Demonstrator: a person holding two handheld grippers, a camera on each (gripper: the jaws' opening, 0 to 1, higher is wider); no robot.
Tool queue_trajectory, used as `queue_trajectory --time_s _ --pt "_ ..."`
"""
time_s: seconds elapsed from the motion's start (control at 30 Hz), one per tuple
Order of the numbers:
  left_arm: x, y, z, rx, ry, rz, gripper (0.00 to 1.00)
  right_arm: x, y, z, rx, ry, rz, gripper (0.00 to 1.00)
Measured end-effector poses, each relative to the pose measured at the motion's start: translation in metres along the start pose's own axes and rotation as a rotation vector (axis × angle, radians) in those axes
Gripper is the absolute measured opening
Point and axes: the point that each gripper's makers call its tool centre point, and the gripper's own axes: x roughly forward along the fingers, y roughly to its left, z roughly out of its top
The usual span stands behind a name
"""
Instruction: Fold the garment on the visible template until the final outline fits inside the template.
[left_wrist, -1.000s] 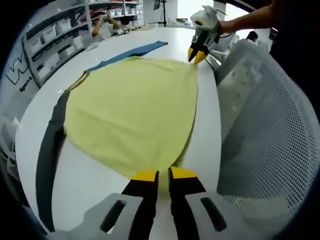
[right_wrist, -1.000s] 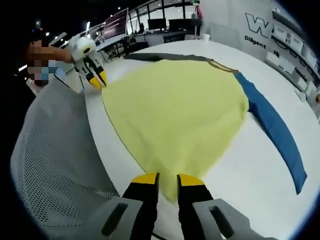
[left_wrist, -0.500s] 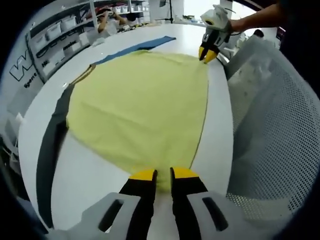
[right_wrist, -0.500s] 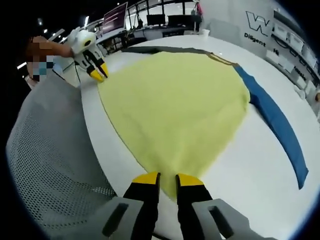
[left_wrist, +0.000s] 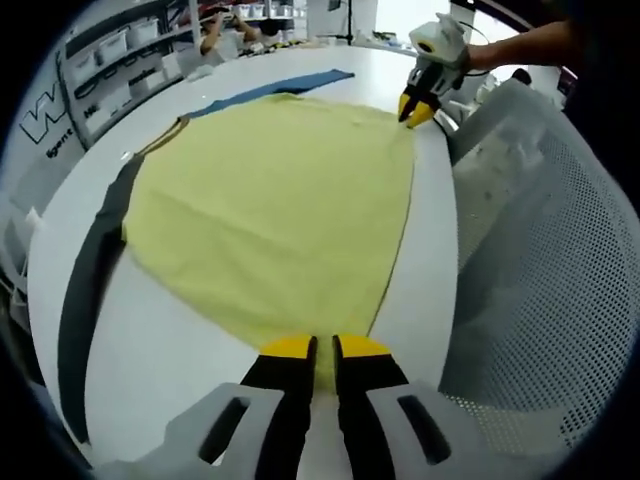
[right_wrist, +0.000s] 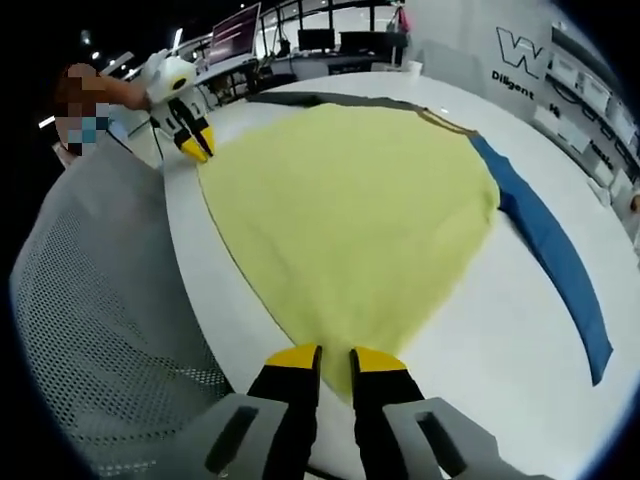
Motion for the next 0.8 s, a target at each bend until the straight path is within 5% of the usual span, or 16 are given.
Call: queue_trajectory --time_s 0.17,0.43,0.8 --pt "-0.002 0.002 0.004 0.017 -0.019 0.017 0.18 -0.003 -0.002 0.011 0.050 -0.056 -0.008 0.15" --pt "-0.021 0.041 0.019 -0.037 -0.133 0.156 0.37 -0.011 -0.020 0.033 0.078 -0.147 -0.058 0.36" --pt "-0.044 0.094 0.004 -0.181 -0.185 0.314 0.61 -0.036 -0.062 0.058 0.069 -0.255 -0.167 0.62"
